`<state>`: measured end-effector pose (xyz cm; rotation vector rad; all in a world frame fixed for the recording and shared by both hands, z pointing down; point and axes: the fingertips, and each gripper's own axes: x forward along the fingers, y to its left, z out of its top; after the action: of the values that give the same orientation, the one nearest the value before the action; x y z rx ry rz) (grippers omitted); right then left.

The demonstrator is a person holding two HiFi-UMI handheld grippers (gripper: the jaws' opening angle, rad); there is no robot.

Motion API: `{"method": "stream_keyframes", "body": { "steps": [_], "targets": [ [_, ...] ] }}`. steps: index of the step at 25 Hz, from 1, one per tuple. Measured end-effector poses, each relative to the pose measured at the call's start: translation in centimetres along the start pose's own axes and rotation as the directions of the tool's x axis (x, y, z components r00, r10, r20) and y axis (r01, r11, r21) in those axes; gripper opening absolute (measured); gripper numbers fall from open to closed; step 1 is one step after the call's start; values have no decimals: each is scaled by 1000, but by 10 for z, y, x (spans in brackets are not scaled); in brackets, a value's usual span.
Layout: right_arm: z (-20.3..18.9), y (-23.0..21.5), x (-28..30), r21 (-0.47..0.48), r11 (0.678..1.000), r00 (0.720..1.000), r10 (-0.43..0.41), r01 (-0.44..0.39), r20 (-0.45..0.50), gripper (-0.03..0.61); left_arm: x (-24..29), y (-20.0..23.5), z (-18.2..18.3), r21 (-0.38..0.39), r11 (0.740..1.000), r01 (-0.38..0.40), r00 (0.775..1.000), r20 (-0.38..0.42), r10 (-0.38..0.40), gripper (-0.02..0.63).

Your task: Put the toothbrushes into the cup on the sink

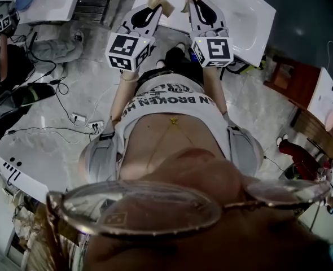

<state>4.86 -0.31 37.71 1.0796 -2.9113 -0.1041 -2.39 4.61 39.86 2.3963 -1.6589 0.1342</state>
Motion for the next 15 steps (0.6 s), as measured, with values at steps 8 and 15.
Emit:
{"method": "stream_keyframes", "body": {
  "steps": [8, 15],
  "targets": [
    [21, -75, 67, 30, 999, 1000, 26, -26, 4, 34, 90, 28, 55, 24, 1000, 15, 1000, -21, -14, 32],
    [34, -59, 72, 8, 999, 999, 38, -38, 22, 35, 80, 34, 63, 32, 999, 26, 1000, 0, -26, 32]
  ]
}}
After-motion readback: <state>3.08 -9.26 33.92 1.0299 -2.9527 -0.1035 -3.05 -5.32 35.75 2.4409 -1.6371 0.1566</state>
